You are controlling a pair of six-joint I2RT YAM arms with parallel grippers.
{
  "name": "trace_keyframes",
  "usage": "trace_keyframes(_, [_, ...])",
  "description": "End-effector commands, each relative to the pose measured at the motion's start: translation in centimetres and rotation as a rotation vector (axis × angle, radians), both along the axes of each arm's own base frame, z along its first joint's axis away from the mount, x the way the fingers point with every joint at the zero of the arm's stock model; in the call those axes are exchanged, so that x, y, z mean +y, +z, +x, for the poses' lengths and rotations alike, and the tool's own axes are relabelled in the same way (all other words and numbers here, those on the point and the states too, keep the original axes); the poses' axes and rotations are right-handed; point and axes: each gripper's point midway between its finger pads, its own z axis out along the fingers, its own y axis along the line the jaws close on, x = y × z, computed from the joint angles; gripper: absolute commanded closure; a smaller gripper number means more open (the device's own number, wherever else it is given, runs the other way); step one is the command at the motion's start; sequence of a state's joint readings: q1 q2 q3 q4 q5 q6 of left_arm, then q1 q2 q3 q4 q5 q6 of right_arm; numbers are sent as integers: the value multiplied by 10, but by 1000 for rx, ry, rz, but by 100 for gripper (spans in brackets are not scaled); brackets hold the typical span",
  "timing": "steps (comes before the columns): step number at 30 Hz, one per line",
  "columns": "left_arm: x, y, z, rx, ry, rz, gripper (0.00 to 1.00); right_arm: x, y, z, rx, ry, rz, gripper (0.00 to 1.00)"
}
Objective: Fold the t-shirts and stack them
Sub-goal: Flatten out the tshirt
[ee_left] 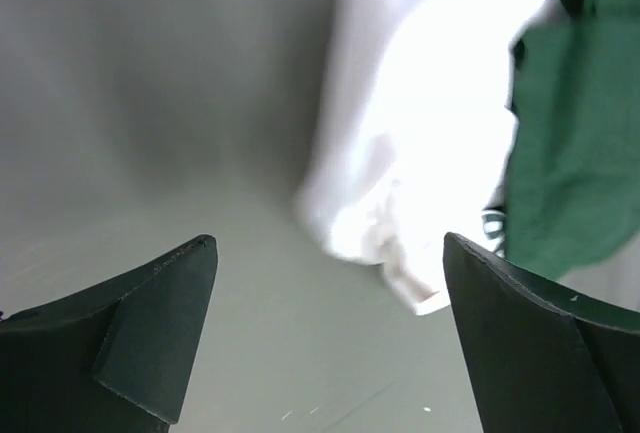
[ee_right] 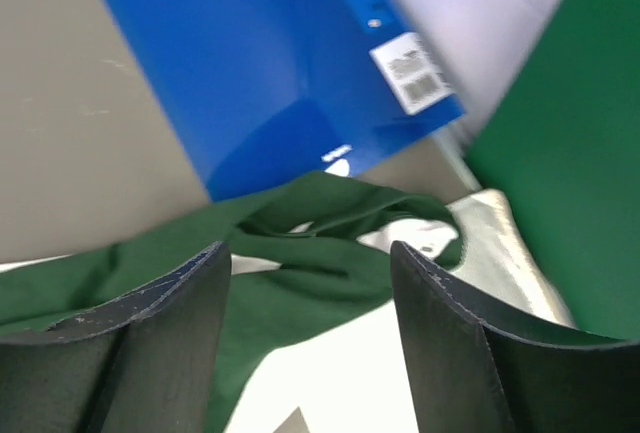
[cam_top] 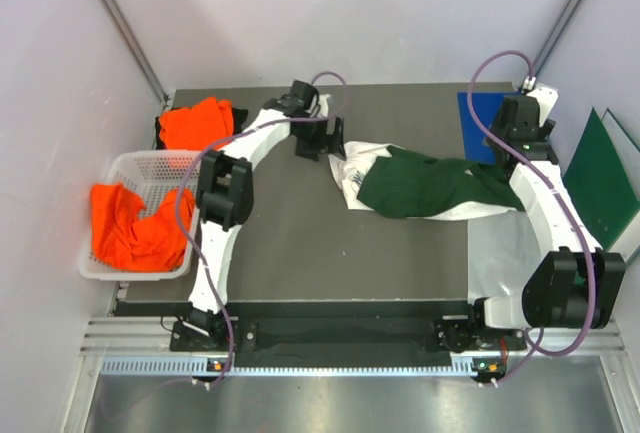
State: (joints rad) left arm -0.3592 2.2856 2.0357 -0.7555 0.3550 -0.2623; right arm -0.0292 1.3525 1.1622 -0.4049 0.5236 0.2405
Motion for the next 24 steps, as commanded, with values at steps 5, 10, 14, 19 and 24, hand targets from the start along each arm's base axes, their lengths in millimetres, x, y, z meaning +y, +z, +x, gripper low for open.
trace_keyframes(5, [-39,-9,-5,103,-104,-209,24,27,12,23,-94,93,141,34])
trace_keyframes(10, [-26,3,5,41,-55,-140,100,61,-21,29,-60,233,279,34])
trace_keyframes(14, [0,34,22,-70,26,-68,100,112,-66,35,59,398,460,31])
trace_keyframes(19, [24,78,33,-165,105,-51,100,189,-123,37,321,588,499,27])
trace_keyframes(24, [50,97,37,-192,170,-33,100,232,-154,43,426,648,488,27])
